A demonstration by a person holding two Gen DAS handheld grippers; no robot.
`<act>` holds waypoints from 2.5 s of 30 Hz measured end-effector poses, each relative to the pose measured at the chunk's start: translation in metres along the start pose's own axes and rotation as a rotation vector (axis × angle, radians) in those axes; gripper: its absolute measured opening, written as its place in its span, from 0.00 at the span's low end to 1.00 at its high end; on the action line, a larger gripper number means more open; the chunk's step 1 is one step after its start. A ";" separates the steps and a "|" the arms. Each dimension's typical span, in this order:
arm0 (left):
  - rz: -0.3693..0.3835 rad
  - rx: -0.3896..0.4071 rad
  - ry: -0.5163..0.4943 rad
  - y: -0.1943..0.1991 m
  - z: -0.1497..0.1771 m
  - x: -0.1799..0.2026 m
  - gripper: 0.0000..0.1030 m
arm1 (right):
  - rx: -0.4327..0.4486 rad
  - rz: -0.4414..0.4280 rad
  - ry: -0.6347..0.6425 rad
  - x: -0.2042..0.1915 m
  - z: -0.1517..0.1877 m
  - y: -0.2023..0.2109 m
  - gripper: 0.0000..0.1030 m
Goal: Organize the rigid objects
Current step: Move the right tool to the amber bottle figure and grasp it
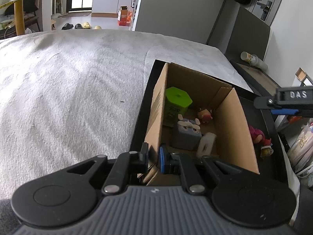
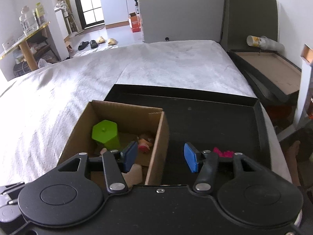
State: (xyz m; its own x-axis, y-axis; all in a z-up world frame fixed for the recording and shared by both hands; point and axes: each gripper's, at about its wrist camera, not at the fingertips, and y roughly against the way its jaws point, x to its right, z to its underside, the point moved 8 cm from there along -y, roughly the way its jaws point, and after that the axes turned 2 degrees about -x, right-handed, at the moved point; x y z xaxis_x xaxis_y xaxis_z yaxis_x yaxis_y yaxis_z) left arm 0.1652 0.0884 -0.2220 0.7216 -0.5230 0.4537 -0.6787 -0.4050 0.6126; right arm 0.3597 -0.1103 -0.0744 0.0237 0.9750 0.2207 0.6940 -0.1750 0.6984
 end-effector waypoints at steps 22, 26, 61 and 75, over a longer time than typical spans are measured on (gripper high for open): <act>-0.030 0.013 -0.016 0.002 -0.001 0.002 0.09 | -0.052 0.009 -0.086 0.078 0.042 0.005 0.53; -0.034 0.013 -0.017 0.002 -0.002 0.002 0.09 | -0.056 0.011 -0.104 0.089 0.048 0.004 0.56; -0.057 0.025 0.000 0.001 -0.003 0.001 0.09 | -0.177 0.031 -0.153 0.142 0.083 -0.059 0.56; -0.053 0.031 -0.006 0.002 -0.003 0.002 0.09 | -0.218 0.042 -0.144 0.139 0.090 -0.075 0.22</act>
State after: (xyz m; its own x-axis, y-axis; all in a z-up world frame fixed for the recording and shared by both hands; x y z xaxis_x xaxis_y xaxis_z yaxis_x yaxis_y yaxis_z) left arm 0.1657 0.0887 -0.2175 0.7557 -0.5044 0.4177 -0.6438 -0.4554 0.6149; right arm 0.3759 0.0503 -0.1576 0.1625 0.9729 0.1645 0.5195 -0.2261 0.8240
